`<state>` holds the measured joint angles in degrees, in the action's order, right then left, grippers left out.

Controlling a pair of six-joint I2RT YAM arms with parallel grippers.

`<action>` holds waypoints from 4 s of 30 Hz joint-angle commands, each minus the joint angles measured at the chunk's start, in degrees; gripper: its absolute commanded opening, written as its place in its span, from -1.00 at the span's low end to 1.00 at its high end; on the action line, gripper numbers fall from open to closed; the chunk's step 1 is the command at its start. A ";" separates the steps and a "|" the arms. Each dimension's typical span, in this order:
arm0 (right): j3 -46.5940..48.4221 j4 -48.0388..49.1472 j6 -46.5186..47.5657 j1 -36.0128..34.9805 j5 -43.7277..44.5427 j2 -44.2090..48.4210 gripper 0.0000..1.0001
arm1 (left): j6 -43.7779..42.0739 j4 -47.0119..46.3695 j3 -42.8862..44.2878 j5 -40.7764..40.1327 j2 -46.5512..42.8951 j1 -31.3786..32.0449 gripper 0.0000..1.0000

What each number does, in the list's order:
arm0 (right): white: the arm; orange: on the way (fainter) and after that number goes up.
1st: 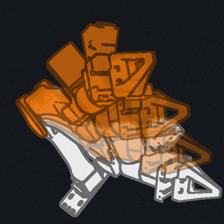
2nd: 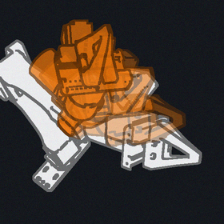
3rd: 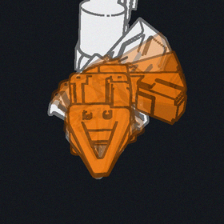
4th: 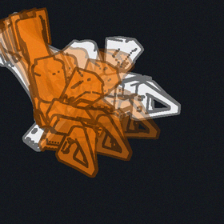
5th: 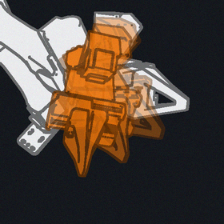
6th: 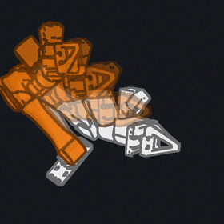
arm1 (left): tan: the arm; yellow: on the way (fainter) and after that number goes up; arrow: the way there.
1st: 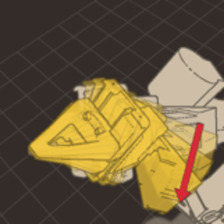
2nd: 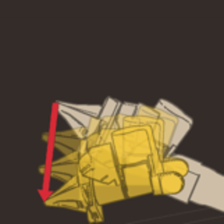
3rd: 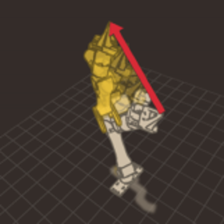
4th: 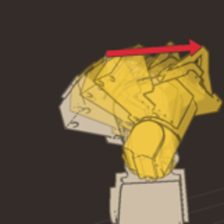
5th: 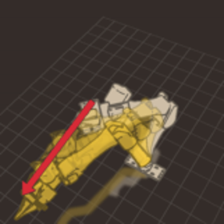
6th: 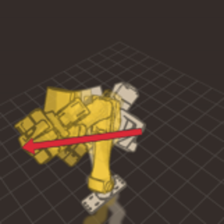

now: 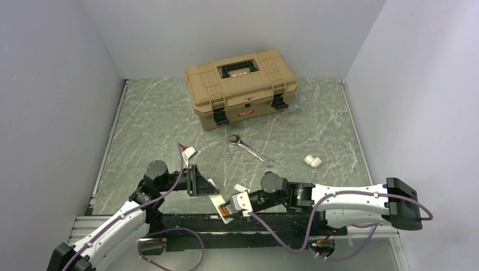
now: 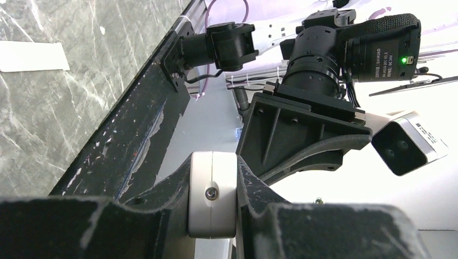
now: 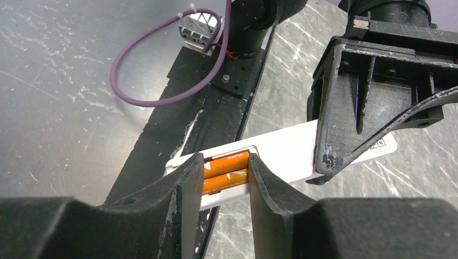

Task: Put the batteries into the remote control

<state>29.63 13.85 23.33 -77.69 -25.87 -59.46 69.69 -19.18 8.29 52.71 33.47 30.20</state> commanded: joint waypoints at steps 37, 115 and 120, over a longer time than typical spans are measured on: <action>-11.38 9.70 -29.81 -1.33 25.14 18.24 0.03 | -5.53 6.70 5.12 -5.76 -3.50 -0.95 -1.00; -6.25 19.69 -42.93 -0.27 24.89 1.90 -0.43 | -7.24 0.92 4.97 -4.62 -8.53 -0.84 -1.00; -5.45 18.64 -42.43 -0.24 25.38 1.14 -0.41 | -7.29 1.67 5.27 -4.72 -9.03 -0.89 -1.00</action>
<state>21.61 31.55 -20.18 -77.93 -0.25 -57.14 61.01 -15.42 11.00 47.77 25.17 29.34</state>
